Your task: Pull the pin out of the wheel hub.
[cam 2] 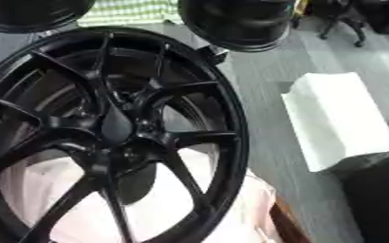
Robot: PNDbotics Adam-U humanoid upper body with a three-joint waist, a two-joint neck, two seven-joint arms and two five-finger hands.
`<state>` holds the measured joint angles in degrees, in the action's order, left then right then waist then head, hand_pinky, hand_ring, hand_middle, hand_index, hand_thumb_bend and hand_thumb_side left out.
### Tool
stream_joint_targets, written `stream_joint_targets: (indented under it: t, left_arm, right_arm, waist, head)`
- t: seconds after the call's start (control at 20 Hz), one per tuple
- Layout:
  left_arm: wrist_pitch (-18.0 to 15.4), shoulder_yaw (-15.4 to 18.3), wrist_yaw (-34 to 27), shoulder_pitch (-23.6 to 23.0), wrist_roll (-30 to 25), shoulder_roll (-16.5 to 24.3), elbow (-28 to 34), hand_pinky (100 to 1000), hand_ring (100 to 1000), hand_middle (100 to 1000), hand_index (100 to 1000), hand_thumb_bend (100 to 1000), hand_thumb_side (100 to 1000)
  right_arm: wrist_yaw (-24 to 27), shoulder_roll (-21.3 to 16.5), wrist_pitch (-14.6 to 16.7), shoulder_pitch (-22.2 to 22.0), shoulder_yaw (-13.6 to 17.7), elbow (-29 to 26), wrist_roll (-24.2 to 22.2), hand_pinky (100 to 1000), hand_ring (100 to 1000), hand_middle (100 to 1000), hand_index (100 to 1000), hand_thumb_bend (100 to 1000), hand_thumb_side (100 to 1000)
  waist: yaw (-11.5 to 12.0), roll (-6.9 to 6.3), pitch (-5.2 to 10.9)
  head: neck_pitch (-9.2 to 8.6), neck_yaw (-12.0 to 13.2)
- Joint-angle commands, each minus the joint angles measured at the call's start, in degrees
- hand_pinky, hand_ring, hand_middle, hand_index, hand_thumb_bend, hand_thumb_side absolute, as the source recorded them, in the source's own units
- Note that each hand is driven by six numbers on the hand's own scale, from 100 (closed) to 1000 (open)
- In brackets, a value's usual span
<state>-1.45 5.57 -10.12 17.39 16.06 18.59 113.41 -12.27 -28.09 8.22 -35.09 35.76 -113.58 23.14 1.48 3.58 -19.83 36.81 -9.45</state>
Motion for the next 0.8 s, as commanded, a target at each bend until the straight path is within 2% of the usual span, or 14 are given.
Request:
stream_joint_targets:
  t: [0.05,0.1,0.15,0.2,0.25,0.35,0.55,0.65,0.75,0.8]
  left_arm:
    - [0.31,0.47,-0.15,-0.10,0.12,0.11,1.18,709,729,626,820,124,788]
    - [0.38,0.47,-0.18,-0.24,0.13,0.02,1.18,709,729,626,820,123,787]
    - [0.43,0.45,-0.20,-0.33,0.11,-0.05,1.18,709,729,626,820,121,786]
    - [0.48,0.42,-0.22,-0.40,0.07,-0.10,1.18,709,729,626,820,121,786]
    - [0.54,0.39,-0.26,-0.46,0.04,-0.15,1.18,709,729,626,820,120,787]
    - [0.68,0.33,-0.32,-0.55,-0.03,-0.25,1.18,709,729,626,820,118,786]
    - [0.73,0.26,-0.35,-0.45,-0.16,-0.33,1.18,709,730,626,820,116,784]
    - [0.75,0.20,-0.32,-0.28,-0.24,-0.37,1.18,709,730,626,820,114,781]
    - [0.78,0.15,-0.36,0.07,-0.22,-0.42,1.18,709,730,627,819,109,773]
    - [0.71,0.10,-0.36,0.40,-0.25,-0.43,1.18,709,730,627,819,107,770]
  right_arm:
    - [-4.04,0.28,-0.62,0.26,-0.48,-1.01,-2.97,920,1000,911,988,100,100]
    - [-5.07,0.57,-0.45,0.54,-0.65,-1.01,-3.61,929,1000,932,1000,100,130]
    - [-5.96,0.89,-0.34,0.79,-0.78,-1.01,-4.09,939,1000,956,1000,100,273]
    - [-6.66,1.21,-0.19,1.05,-0.89,-1.01,-4.39,943,1000,967,1000,100,360]
    - [-7.14,1.49,-0.09,1.27,-0.96,-1.01,-4.45,945,1000,975,1000,100,372]
    - [-7.69,1.94,0.16,1.63,-1.18,-1.01,-4.35,943,1000,975,1000,100,348]
    - [-6.66,2.27,1.95,2.55,-1.42,-1.01,-2.79,910,1000,932,1000,100,166]
    - [-3.60,2.13,4.28,3.25,-1.65,-1.01,0.35,879,979,873,984,100,305]
    - [0.61,1.61,7.85,4.27,-2.45,-1.01,5.01,847,902,782,931,100,476]
    - [2.65,1.21,9.93,4.85,-3.14,-1.01,7.67,841,888,769,923,100,520]
  waist:
    - [-0.51,-0.71,1.27]
    - [-0.77,-1.14,1.37]
    - [-1.01,-1.51,1.46]
    - [-1.22,-1.84,1.54]
    - [-1.43,-2.11,1.59]
    - [-1.84,-2.61,1.67]
    - [-2.26,-3.18,1.75]
    - [-2.22,-3.39,1.79]
    - [-1.99,-3.65,1.90]
    - [-1.81,-3.76,1.97]
  head:
    - [0.60,0.71]
    - [0.74,1.08]
    - [0.92,1.42]
    - [1.09,1.69]
    - [1.22,1.89]
    - [1.49,2.23]
    - [1.68,2.78]
    - [1.45,3.24]
    - [1.19,4.06]
    - [0.97,4.43]
